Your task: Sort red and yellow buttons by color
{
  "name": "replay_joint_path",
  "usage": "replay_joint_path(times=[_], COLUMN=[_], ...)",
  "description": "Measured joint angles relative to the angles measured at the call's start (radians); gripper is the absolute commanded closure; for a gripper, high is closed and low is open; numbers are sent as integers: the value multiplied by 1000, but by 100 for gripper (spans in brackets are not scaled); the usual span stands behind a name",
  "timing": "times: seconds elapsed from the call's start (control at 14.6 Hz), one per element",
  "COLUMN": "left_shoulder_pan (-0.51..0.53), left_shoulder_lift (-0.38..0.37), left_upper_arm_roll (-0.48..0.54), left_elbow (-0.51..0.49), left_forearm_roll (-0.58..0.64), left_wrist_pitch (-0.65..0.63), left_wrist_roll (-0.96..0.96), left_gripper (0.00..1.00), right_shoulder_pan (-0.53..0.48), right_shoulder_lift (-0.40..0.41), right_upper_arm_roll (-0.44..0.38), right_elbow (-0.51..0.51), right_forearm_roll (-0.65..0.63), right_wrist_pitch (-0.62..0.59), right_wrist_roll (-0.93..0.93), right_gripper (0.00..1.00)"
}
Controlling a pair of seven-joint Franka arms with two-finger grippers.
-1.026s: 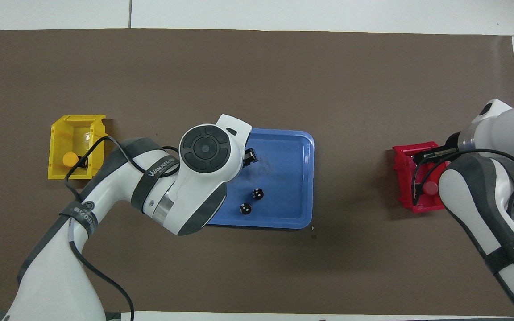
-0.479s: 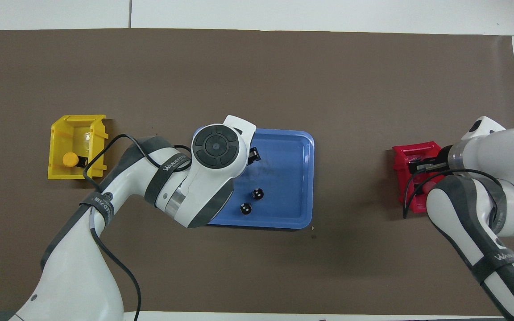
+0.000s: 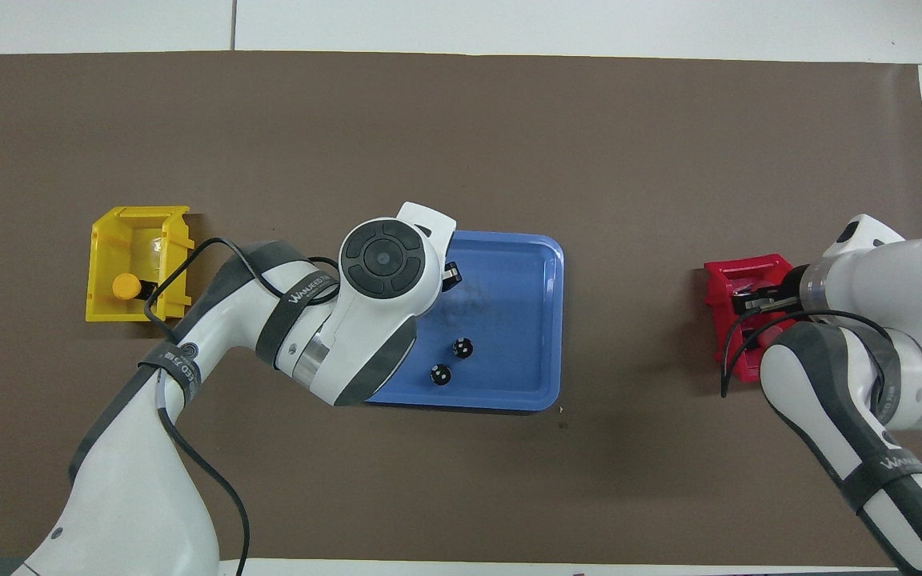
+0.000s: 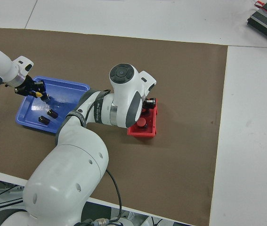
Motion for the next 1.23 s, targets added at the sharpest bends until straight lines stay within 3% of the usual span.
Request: replay_joint_path(times=[0.14, 0.21, 0.41, 0.62, 0.89, 1.23], left_shoulder_pan=[3, 13, 60, 144, 353, 550], left_shoulder_lift=[-1, -3, -36, -112, -185, -199], left_upper_arm_roll=[7, 11, 17, 23, 29, 32], left_elbow=[43, 85, 217, 244, 241, 236], left_forearm_roll=[-3, -4, -5, -4, -5, -5], left_wrist_pitch=[-59, -120, -324, -465, -533, -543], left_wrist_roll=[-6, -7, -3, 95, 371, 660], left_gripper=[98, 98, 98, 98, 98, 98], right_shoulder_pan=[-9, -11, -9, -8, -8, -18], right_shoulder_lift=[1, 1, -1, -5, -10, 9], right_upper_arm_roll=[0, -1, 6, 9, 12, -3], right_elbow=[55, 104, 288, 461, 632, 833], right_forearm_roll=[0, 0, 2, 3, 3, -10], right_wrist_pitch=[-81, -140, -346, -548, -732, -924], right_wrist_roll=[-16, -17, -12, 65, 151, 184], right_gripper=[22, 0, 0, 0, 0, 0])
